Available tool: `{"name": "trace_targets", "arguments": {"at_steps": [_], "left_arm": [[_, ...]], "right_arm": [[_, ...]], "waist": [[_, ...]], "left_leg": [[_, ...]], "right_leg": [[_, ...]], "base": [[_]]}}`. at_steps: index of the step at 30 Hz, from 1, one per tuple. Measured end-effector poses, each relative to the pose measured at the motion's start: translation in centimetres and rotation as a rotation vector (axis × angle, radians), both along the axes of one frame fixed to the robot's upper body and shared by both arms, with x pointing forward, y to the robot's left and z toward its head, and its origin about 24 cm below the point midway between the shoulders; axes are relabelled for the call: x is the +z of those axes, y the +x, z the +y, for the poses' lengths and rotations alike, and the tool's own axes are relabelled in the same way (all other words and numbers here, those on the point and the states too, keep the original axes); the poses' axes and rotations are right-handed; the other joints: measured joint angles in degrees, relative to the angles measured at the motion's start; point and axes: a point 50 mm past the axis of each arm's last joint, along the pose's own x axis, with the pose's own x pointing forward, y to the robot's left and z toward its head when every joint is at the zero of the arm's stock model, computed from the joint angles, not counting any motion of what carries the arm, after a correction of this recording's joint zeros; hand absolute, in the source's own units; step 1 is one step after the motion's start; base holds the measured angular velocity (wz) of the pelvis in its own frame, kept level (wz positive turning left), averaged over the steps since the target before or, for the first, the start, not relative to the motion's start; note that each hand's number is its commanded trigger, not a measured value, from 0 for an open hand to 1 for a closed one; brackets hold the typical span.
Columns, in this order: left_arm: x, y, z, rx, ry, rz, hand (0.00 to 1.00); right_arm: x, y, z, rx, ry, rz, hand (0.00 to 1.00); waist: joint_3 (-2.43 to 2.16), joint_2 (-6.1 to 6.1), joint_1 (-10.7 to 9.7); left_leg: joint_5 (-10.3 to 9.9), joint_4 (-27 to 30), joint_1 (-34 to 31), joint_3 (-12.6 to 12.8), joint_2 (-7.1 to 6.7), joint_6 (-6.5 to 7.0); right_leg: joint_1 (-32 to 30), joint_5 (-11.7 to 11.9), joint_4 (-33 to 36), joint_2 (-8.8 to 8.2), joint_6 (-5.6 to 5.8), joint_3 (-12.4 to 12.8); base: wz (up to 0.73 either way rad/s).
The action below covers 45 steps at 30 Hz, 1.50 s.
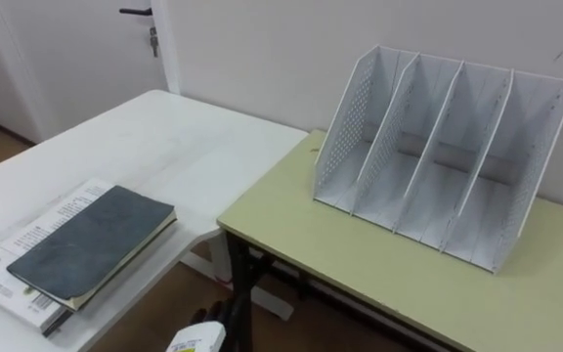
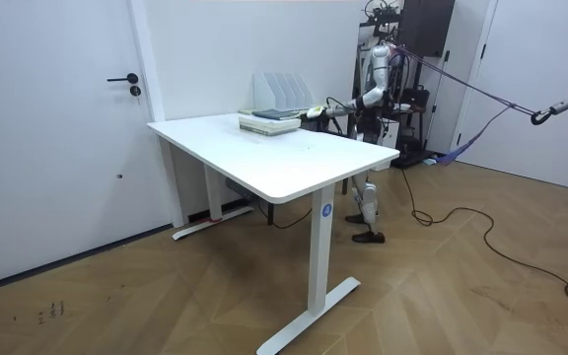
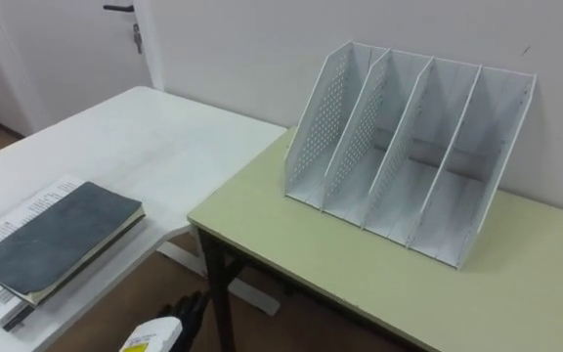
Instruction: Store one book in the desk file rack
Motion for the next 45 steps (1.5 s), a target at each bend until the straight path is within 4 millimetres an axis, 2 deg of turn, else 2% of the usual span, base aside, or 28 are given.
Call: {"name": "trace_targets", "arguments": {"at_steps": [2,5,12,15,19,20,21,23,27,34,45], "left_arm": [[1.4,0.5,-0.2,-0.007,-0.016,-0.084,0.00],[2.3,0.7,-0.4,-0.013,-0.026,-0.133,0.00],[2.8,0.9,0.1,-0.012,0.042,-0.199,0.00],[3.4,1.4,0.9,0.025,0.062,-0.266,0.00],[4.2,1.8,2.0,0.069,0.073,-0.347,0.00],[4.4,1.9,2.3,0.081,0.081,-0.363,0.00],[4.4,1.9,2.5,0.086,0.084,-0.370,0.00],[4.8,2.1,3.2,0.120,0.090,-0.397,0.00],[5.2,2.3,3.7,0.144,0.094,-0.429,0.00],[6.8,3.2,4.7,0.191,0.104,-0.546,0.00],[7.1,3.3,5.7,0.254,0.121,-0.577,0.00]], "right_arm": [[0.0,-0.2,0.0,-0.021,0.005,0.007,0.00],[0.0,-0.6,0.0,-0.025,0.007,0.016,0.00],[0.0,-0.6,0.0,-0.026,0.006,0.018,0.00],[0.0,-0.6,0.0,-0.033,0.005,0.012,0.00],[0.0,-0.7,-0.3,-0.039,-0.005,0.012,0.00],[0.0,-0.7,-0.3,-0.038,-0.008,0.013,0.00],[0.0,-0.9,-0.3,-0.038,-0.008,0.016,0.00],[0.0,-1.2,-0.3,-0.040,-0.007,0.025,0.00],[0.0,-1.3,-0.5,-0.041,-0.011,0.025,0.00],[0.1,-1.9,-0.7,-0.044,-0.021,0.042,0.00],[0.1,-2.3,-0.8,-0.075,-0.029,0.066,0.00]], "waist": [[0.00,0.18,-0.1],[-0.06,0.34,-0.1],[-0.24,0.83,-0.1],[-0.04,1.15,-0.1],[0.03,2.19,0.0],[-0.07,2.66,0.0],[-0.01,2.58,0.0],[-0.25,2.99,0.1],[-0.23,3.02,0.1],[-0.25,2.98,1.6],[-0.43,3.24,2.4]], "left_leg": [[0.0,0.0,-0.1,0.0,0.05,0.00],[0.0,-0.1,-0.1,0.1,0.12,0.00],[0.0,-0.1,-0.2,0.0,0.23,0.00],[0.0,-0.1,-0.2,0.0,0.24,0.00],[0.0,-0.1,0.0,0.0,0.23,0.00],[0.0,-0.1,0.0,0.0,0.21,0.00],[0.0,-0.1,0.0,0.0,0.21,0.00],[0.0,-0.1,0.1,0.0,0.21,0.00],[0.0,-0.1,0.0,0.0,0.27,0.00],[0.0,-0.1,0.0,0.3,0.24,0.00],[0.0,-0.1,0.2,1.0,0.25,0.00]], "right_leg": [[0.0,0.1,-0.2,0.02,-0.04,-0.1],[0.0,0.2,-0.2,0.11,-0.13,0.0],[0.3,0.3,-0.3,0.31,-0.23,0.3],[0.7,0.4,-0.5,0.29,-0.25,0.2],[1.1,1.1,-2.1,0.38,-0.07,0.2],[1.0,1.1,-2.1,0.37,-0.04,0.2],[1.0,1.1,-2.1,0.37,-0.04,0.2],[1.1,1.1,-2.0,0.38,-0.05,0.2],[1.1,1.2,-1.9,0.41,-0.15,0.2],[0.7,1.5,-1.9,0.43,-0.04,0.6],[1.1,1.9,-1.9,0.55,0.09,1.7]], "base": [[0.00],[-0.04],[-0.02],[0.02],[0.03],[0.00],[0.00],[0.00],[0.00],[-0.03],[-0.05]]}}
